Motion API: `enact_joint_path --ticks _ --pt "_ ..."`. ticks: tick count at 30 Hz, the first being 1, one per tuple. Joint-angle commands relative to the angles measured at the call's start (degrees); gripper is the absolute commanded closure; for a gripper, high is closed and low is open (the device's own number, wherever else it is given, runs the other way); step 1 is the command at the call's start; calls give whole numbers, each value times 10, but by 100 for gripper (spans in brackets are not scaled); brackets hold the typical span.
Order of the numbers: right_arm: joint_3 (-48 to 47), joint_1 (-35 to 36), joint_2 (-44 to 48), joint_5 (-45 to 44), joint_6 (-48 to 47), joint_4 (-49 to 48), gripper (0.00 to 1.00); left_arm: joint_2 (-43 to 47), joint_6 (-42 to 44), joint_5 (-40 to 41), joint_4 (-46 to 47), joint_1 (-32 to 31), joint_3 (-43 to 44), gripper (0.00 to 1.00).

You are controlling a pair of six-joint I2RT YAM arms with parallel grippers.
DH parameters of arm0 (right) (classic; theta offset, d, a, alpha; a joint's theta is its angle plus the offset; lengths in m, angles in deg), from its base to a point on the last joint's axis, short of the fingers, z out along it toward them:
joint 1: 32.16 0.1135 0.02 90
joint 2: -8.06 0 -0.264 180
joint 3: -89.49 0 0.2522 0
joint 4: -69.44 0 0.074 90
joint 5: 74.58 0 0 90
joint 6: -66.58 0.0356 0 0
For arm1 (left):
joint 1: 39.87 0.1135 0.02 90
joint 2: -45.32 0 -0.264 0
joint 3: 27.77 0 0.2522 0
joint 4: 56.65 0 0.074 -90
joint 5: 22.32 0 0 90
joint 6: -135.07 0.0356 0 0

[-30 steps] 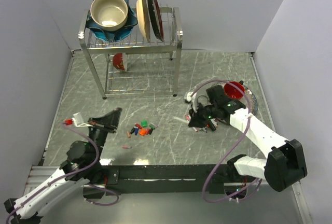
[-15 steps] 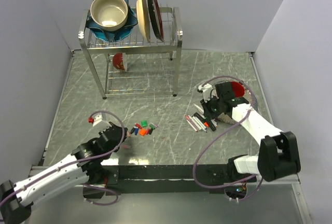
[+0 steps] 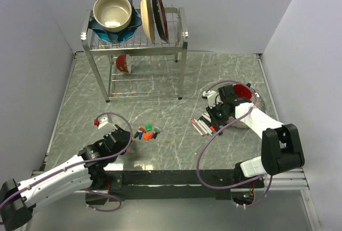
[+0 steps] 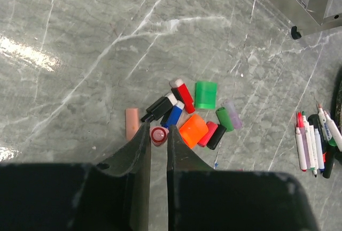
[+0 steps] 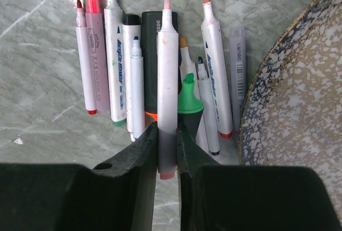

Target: Open the pen caps

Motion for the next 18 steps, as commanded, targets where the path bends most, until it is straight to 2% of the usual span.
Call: enact_joint_path --ticks 1,8,15,18 --pt "-25 -3 -2 -8 5 6 81 -10 -7 2 21 3 4 85" --pt "-27 -3 2 -5 5 9 68 -35 1 -13 44 4 1 82" --pt "-34 -3 18 9 -8 23 48 -82 15 -33 76 5 2 80" --pt "-36 -6 31 23 -19 28 44 -109 19 -43 88 5 5 79"
